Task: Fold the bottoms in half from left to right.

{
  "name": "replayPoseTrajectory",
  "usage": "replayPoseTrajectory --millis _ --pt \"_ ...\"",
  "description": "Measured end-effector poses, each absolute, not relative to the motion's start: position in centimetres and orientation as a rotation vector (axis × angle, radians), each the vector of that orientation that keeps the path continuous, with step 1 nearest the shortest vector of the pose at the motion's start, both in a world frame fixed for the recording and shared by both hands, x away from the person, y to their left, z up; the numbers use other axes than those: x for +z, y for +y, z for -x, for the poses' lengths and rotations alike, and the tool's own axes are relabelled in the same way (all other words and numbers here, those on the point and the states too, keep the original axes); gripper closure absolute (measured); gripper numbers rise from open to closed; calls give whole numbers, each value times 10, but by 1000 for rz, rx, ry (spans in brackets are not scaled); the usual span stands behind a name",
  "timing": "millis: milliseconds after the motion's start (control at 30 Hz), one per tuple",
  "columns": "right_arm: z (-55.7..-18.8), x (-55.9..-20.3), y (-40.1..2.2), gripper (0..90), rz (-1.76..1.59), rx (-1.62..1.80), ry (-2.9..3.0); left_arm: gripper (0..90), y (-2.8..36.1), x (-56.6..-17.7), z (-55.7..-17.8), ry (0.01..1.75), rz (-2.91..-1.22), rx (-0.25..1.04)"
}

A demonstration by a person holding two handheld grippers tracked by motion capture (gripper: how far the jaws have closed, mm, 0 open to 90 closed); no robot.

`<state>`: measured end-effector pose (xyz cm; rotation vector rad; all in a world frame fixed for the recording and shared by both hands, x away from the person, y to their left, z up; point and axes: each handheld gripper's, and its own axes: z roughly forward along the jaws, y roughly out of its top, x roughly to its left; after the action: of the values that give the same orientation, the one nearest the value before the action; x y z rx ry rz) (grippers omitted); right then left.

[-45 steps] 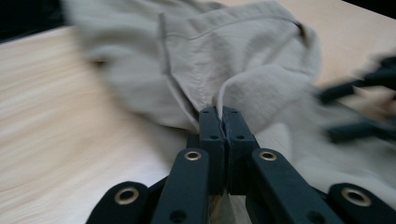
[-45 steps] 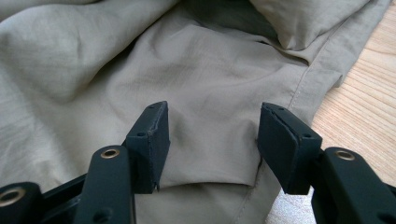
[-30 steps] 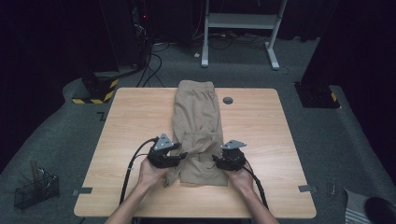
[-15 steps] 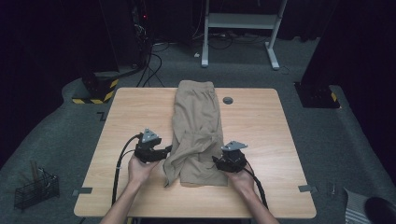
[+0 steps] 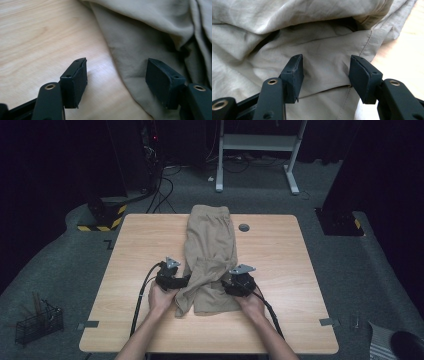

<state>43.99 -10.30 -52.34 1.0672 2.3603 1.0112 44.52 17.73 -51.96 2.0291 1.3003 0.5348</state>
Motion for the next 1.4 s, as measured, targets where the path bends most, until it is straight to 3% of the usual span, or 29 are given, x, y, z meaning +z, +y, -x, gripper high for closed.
replayPoseTrajectory --millis 133,333,600,700,833,867,1067,1400 --pt "-438 -518 -104 360 -1092 960 2384 317 178 -512 -432 1270 -2022 519" --pt "-414 -479 -129 381 -1077 1168 2279 278 171 -510 -414 1211 -2057 478" --pt "-437 -455 -109 367 -1045 1220 2266 250 167 -520 -412 1232 -2073 473" --pt "-446 -455 -100 422 -1048 1213 2270 243 167 -522 -411 1213 -2083 504" --pt "-451 -456 -92 642 -997 1157 2284 235 167 -524 -409 1206 -2063 513" --pt "-451 -456 -92 642 -997 1157 2284 235 168 -526 -409 1199 -2052 521" --pt "-446 -460 -103 856 -971 1164 2352 235 169 -527 -407 1197 -2035 534" --pt "-424 -472 -137 875 -958 1184 2378 234 169 -527 -407 1199 -2035 536"
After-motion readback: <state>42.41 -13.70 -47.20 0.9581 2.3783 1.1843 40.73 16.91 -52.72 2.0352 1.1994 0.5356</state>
